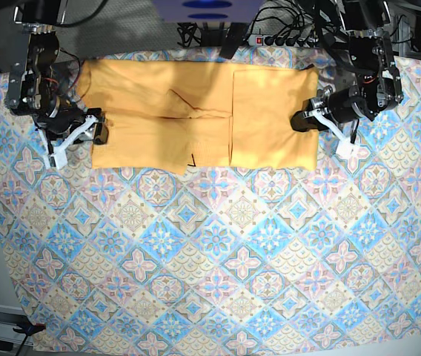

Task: Fold the T-shirt properly
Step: 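Hold both ends of the folded shirt with both grippers, then fold the right gripper's end over toward the left gripper, then release the folded end and raise the right gripper away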

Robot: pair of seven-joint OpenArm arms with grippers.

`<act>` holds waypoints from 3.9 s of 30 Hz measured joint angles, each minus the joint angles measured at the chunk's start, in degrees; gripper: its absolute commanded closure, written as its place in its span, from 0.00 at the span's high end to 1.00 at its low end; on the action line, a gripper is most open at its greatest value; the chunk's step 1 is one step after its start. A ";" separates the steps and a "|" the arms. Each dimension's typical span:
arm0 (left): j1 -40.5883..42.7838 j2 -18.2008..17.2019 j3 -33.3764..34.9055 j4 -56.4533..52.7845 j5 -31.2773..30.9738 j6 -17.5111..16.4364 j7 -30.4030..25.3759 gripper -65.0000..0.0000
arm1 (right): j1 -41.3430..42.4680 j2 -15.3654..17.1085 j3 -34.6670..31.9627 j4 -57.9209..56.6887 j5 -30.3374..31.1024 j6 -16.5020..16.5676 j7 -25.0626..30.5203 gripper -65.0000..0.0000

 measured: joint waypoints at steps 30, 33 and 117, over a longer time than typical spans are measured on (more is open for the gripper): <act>0.02 -0.04 0.04 -0.04 0.22 -0.02 -0.02 0.00 | 3.80 0.42 -5.79 -14.21 7.74 -0.42 3.02 0.34; 0.00 -0.02 0.04 -0.07 0.20 -0.02 -0.02 0.00 | 3.78 0.37 -5.79 -14.25 7.74 -0.39 2.25 0.22; -7.28 8.85 4.76 -2.82 6.67 0.02 -0.68 0.00 | 20.59 -12.79 -34.40 0.66 6.40 -0.39 -7.41 0.00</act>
